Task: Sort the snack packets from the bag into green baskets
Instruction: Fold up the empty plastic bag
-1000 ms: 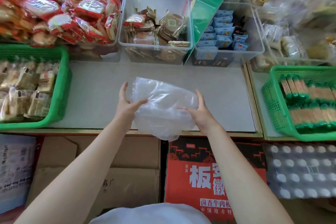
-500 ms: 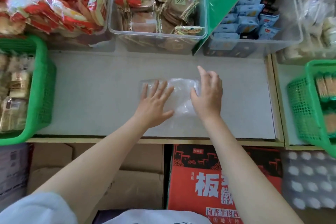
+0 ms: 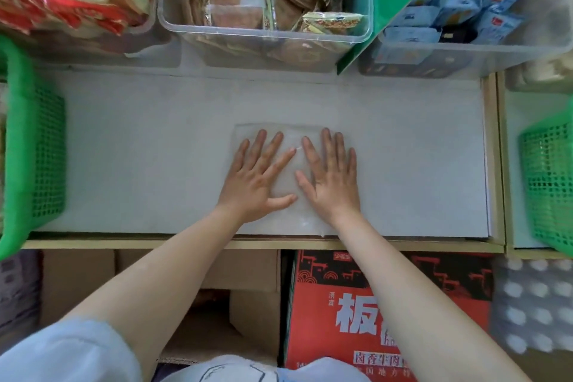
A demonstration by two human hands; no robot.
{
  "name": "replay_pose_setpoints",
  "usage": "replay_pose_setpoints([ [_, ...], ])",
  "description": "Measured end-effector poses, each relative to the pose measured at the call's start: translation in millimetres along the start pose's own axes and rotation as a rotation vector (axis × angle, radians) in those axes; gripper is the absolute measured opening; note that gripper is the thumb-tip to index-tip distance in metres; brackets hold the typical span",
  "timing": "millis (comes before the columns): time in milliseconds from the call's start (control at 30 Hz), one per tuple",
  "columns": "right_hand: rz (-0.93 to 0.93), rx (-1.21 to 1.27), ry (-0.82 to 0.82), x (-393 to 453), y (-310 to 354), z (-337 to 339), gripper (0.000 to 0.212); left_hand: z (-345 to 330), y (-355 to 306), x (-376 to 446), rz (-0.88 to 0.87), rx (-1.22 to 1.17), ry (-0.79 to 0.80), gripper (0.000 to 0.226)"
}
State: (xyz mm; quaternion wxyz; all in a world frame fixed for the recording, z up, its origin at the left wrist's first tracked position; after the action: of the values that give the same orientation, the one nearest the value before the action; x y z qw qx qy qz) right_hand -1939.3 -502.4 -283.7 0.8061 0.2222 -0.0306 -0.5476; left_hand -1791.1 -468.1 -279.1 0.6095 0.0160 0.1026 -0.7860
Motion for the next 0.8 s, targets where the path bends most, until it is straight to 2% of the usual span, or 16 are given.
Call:
replay_pose_setpoints([
  [800, -0.087, -0.059, 0.097, 6.1, -3.9, -13.5, 0.071, -9.3, 0.0, 5.0, 0.014, 0.085, 0.012, 0.09],
])
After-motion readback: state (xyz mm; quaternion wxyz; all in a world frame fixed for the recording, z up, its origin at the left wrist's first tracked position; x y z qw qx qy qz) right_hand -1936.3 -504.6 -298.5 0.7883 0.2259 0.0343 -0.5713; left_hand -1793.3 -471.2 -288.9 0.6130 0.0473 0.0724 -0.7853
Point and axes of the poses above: each hand's wrist, its own x-axis towards the middle knuckle, its own z-axis out of the back of the hand, y = z × x, the point moved 8 cm from there along x, towards the middle knuckle, and after that the axes turned 7 degrees about x, right-handed, at the moved point
